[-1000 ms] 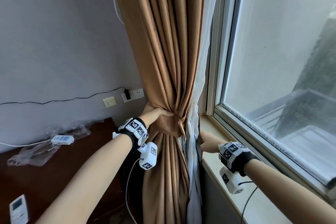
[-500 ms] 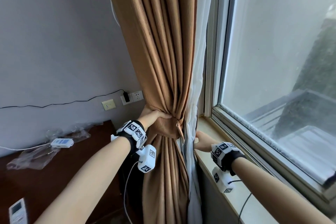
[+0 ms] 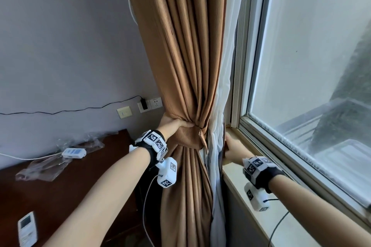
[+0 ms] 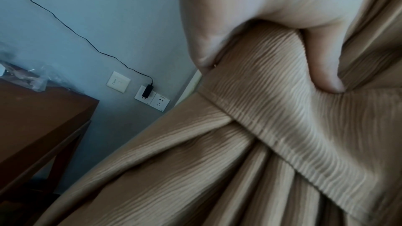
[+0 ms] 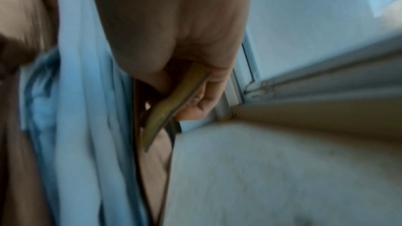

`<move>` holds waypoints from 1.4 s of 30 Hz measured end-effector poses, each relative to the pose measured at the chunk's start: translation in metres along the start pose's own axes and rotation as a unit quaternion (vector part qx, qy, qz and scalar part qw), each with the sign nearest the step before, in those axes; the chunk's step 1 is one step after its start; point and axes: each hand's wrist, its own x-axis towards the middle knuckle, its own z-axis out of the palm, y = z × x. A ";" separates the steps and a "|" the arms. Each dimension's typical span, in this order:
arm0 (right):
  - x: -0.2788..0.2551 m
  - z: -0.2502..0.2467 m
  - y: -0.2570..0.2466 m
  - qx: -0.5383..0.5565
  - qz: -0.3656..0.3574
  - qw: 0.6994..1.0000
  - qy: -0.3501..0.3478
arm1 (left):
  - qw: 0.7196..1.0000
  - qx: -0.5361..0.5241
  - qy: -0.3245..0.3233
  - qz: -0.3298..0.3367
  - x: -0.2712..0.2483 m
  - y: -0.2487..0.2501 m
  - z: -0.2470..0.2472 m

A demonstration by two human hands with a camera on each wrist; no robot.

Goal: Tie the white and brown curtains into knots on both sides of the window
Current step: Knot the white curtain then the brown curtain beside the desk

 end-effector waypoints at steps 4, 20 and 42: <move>-0.039 -0.050 -0.017 0.064 -0.067 0.992 0.084 | 1.000 -0.008 0.015 -0.002 0.004 -0.002 -0.002; -0.070 -0.024 -0.090 -0.008 -0.141 0.988 0.064 | 0.997 0.068 0.001 0.028 -0.015 -0.003 0.010; -0.049 -0.053 -0.077 0.082 -0.074 0.994 0.006 | 0.771 0.532 -0.108 0.333 -0.079 0.028 0.018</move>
